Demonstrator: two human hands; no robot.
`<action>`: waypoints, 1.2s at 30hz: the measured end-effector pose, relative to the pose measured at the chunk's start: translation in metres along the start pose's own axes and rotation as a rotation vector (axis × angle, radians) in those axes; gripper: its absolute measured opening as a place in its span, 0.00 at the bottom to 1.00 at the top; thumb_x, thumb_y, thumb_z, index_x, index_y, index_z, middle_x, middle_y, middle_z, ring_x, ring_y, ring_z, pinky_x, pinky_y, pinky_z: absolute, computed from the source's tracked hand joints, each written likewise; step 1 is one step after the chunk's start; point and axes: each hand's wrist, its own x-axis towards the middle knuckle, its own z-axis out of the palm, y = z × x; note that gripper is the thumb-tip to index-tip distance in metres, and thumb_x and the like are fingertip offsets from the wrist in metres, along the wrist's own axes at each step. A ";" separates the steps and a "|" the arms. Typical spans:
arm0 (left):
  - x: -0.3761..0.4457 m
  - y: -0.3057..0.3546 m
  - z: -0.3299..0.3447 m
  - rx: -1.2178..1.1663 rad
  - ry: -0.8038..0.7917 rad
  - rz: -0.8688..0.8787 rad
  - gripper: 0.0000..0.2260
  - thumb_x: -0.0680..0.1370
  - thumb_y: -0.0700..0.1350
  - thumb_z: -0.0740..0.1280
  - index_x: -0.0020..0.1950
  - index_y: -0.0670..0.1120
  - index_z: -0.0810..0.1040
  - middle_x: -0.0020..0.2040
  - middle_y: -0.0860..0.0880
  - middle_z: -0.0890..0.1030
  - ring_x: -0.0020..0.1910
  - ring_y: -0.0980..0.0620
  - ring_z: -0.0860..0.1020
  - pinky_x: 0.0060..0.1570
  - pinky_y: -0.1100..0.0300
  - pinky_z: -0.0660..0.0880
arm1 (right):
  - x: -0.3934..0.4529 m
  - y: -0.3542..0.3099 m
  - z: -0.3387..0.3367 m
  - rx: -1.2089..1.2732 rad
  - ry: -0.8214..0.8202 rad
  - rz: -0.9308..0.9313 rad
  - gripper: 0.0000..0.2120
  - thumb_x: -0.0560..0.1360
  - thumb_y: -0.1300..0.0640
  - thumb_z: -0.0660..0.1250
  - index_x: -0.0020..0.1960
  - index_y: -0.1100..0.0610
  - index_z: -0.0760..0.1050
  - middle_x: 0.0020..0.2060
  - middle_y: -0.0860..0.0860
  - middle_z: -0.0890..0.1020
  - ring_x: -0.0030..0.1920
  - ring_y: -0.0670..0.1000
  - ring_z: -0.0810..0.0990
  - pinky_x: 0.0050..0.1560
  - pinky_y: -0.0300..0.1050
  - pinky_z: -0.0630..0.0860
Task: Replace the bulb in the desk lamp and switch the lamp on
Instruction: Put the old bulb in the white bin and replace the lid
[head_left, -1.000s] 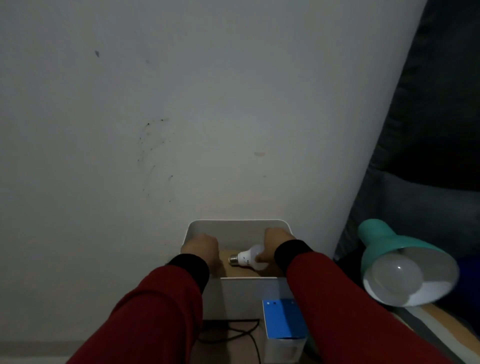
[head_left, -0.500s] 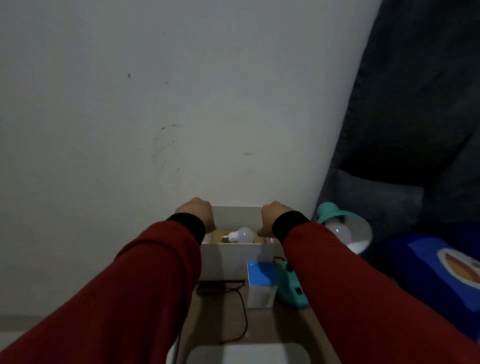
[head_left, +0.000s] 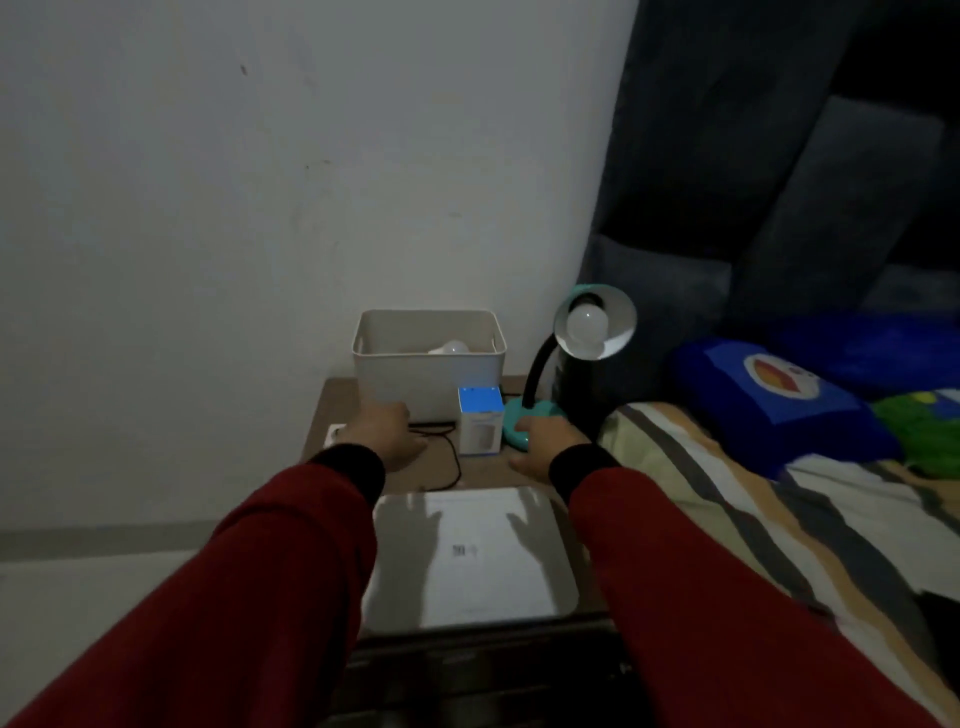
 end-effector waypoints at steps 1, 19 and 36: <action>-0.011 -0.001 0.016 -0.078 0.018 0.004 0.23 0.77 0.51 0.65 0.69 0.42 0.71 0.68 0.40 0.73 0.68 0.42 0.71 0.65 0.56 0.68 | -0.010 0.004 0.013 0.067 -0.004 -0.001 0.24 0.75 0.53 0.65 0.69 0.56 0.66 0.67 0.58 0.73 0.66 0.58 0.72 0.64 0.48 0.70; -0.073 -0.047 0.162 -0.195 -0.148 -0.218 0.35 0.75 0.61 0.62 0.77 0.50 0.54 0.75 0.34 0.56 0.75 0.36 0.55 0.73 0.48 0.59 | -0.037 0.052 0.152 0.250 -0.184 0.264 0.41 0.67 0.32 0.62 0.75 0.45 0.52 0.76 0.56 0.57 0.75 0.62 0.53 0.73 0.59 0.55; 0.036 -0.064 0.060 -0.293 0.364 -0.066 0.31 0.71 0.61 0.67 0.68 0.44 0.68 0.68 0.39 0.69 0.66 0.39 0.69 0.66 0.46 0.69 | 0.051 0.002 0.031 0.552 0.309 -0.007 0.25 0.76 0.57 0.66 0.71 0.60 0.66 0.71 0.58 0.68 0.70 0.56 0.67 0.69 0.40 0.61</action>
